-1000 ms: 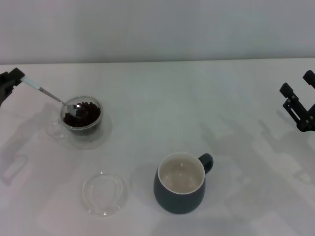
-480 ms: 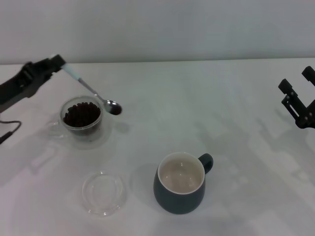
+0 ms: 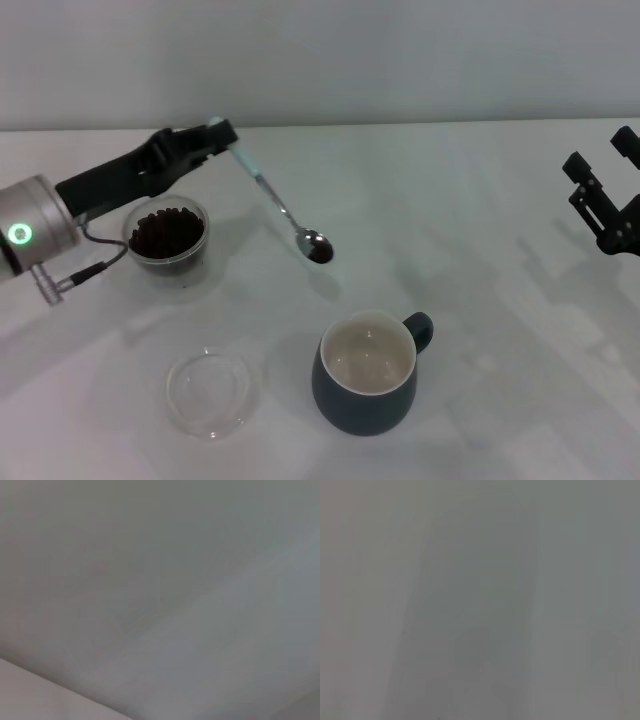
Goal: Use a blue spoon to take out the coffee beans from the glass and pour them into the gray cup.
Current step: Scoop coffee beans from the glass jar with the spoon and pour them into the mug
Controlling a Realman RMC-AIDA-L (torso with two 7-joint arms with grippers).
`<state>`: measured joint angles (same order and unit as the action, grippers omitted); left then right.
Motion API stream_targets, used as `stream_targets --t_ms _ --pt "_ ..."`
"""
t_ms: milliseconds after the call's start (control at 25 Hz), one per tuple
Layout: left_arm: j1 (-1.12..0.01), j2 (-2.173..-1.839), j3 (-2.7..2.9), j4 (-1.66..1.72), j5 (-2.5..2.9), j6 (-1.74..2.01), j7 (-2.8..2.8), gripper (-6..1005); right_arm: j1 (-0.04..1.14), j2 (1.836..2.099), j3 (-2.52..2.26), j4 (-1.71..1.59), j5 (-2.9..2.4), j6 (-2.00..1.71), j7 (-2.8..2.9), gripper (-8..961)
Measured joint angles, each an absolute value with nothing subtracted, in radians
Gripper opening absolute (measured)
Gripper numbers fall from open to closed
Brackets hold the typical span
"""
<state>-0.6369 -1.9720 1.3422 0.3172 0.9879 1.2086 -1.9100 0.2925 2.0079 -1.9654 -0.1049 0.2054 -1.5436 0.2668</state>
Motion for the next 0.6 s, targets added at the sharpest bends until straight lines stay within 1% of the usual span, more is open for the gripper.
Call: stream_targets --t_ms 400,600 --pt "-0.653 -1.997 1.342 0.319 1.004 1.305 -1.924 131 0.287 2.008 -1.968 -0.105 0.206 -1.542 0.274 607" --pt "-0.654 -2.001 1.344 0.319 1.027 1.336 -1.937 131 0.287 2.008 -1.968 -0.103 0.206 -1.542 0.275 607"
